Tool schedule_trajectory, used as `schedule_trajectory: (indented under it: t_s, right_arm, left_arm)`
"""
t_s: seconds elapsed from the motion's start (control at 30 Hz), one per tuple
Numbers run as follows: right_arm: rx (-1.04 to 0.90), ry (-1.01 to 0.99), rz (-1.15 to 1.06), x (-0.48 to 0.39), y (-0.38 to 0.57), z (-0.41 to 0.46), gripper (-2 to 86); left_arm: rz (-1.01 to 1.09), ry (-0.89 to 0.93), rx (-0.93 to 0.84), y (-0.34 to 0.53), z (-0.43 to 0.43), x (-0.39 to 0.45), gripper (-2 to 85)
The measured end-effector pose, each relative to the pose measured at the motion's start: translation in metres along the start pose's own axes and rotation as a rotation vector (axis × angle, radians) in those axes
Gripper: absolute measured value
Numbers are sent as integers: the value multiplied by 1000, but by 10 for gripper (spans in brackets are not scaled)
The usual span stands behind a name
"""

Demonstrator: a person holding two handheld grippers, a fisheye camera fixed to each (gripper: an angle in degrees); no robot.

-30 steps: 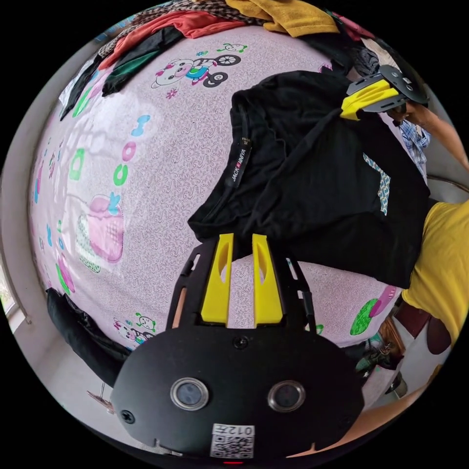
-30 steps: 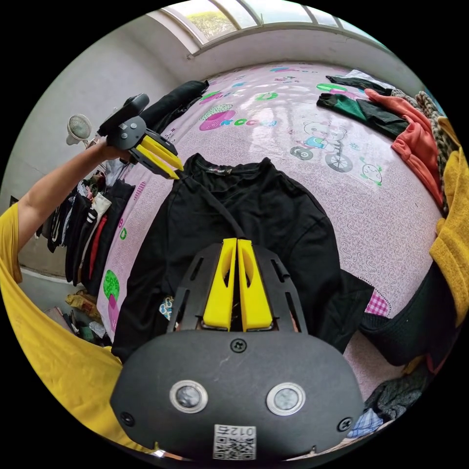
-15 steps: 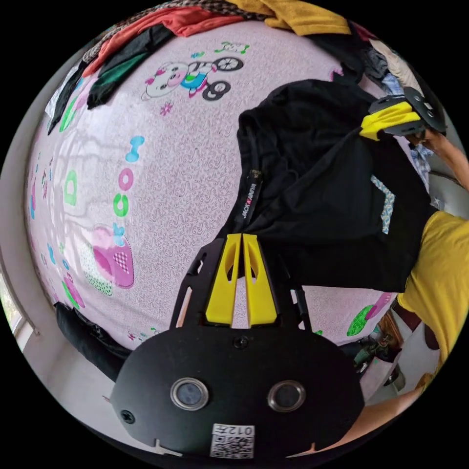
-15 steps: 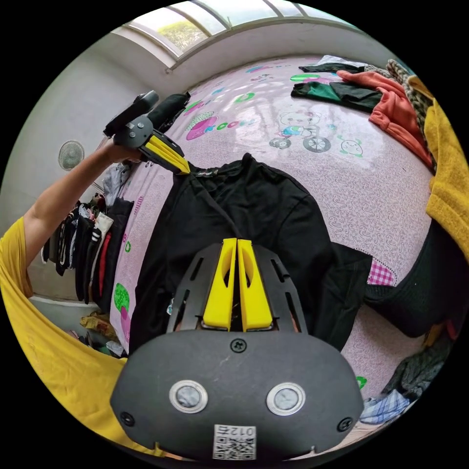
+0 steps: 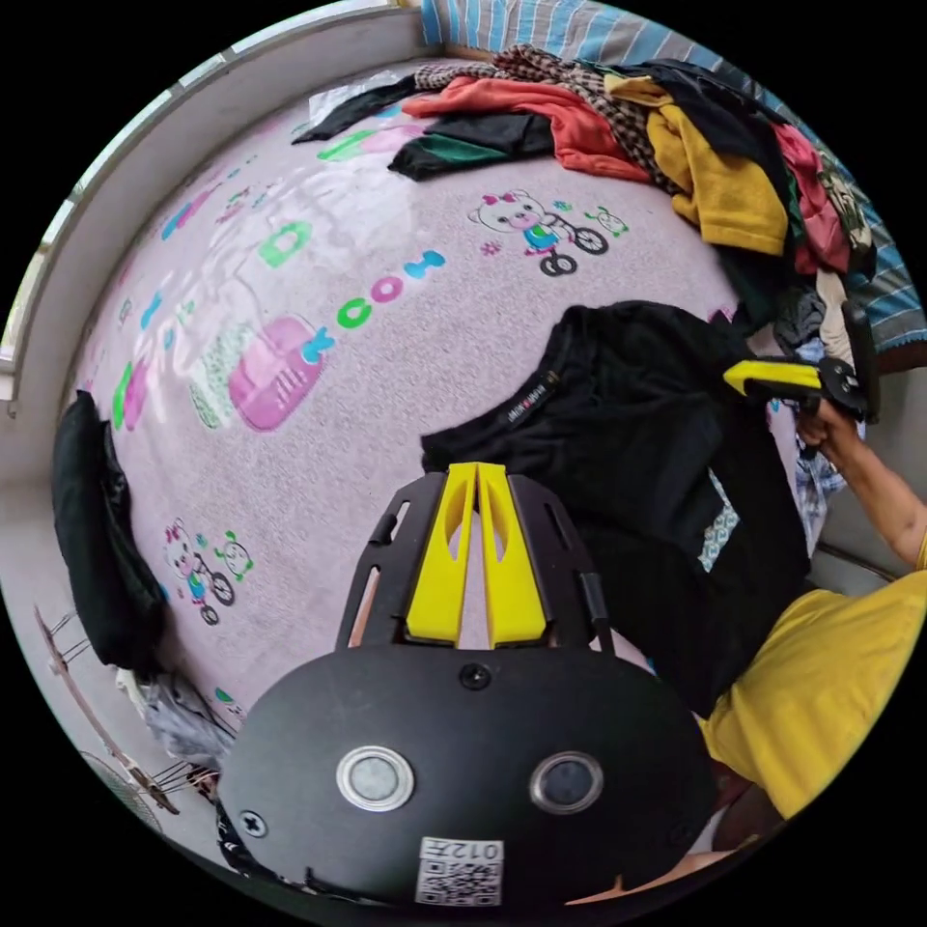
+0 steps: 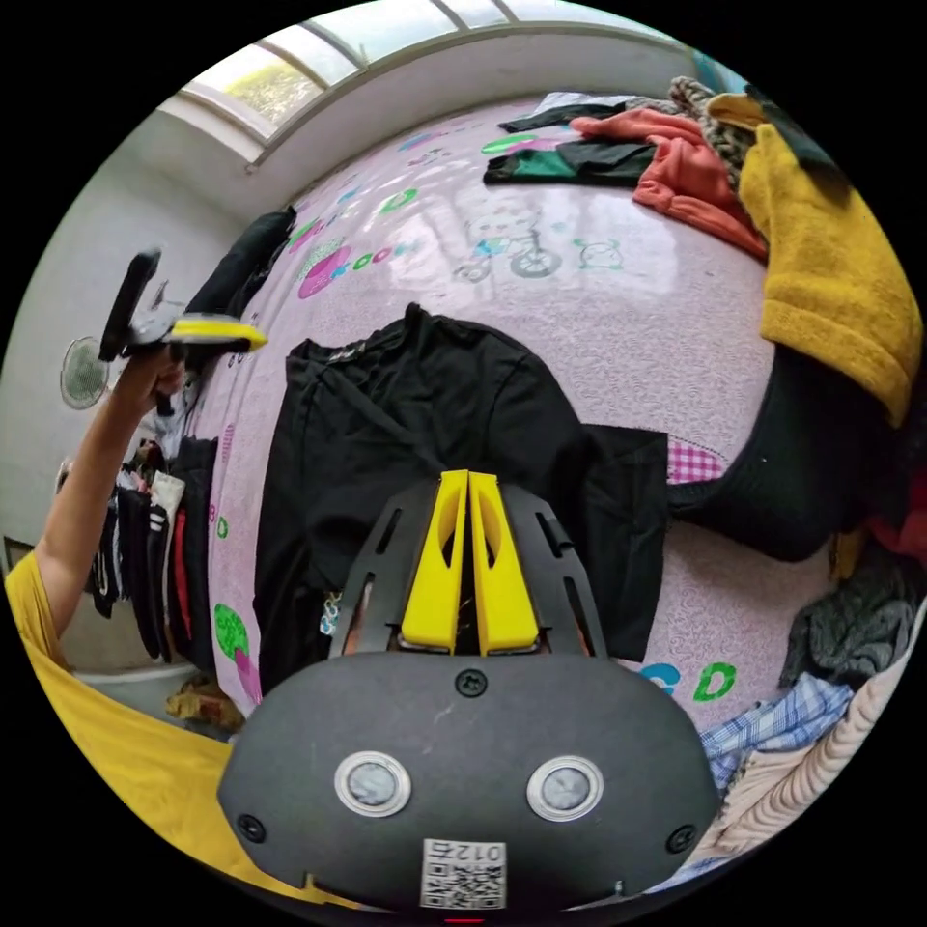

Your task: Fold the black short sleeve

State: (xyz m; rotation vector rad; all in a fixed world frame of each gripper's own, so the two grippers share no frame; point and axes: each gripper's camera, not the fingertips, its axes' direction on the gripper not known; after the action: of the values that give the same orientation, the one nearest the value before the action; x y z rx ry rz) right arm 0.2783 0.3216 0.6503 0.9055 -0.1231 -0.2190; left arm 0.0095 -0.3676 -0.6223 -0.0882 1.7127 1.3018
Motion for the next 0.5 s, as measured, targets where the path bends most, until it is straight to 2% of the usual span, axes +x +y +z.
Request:
schedule_trajectory:
  t_s: [0.1,0.2,0.3,0.37,0.43,0.5]
  right_arm:
    - [102,22,-53,-13,8,-10,3]
    - [16,-148,-215,-40,13,11,3]
    - [-105,-192,-295,-60,14,45,2]
    - [-177,-133,-276,-62,14,67,2]
    - [-133,1,-238,-62,19,69,4]
    - [-81,-8,-264,-67,30,58,7]
  left_arm:
    - [13,25,-80,20,35,16,3]
    - [-51,33,-119,32,70,18,3]
    - [-169,33,-123,40,95,7,3]
    - [-255,73,-103,46,103,-3,4]
    - [-339,17,-102,54,108,-10,4]
    - [-416,-84,-100,68,110,-12,4]
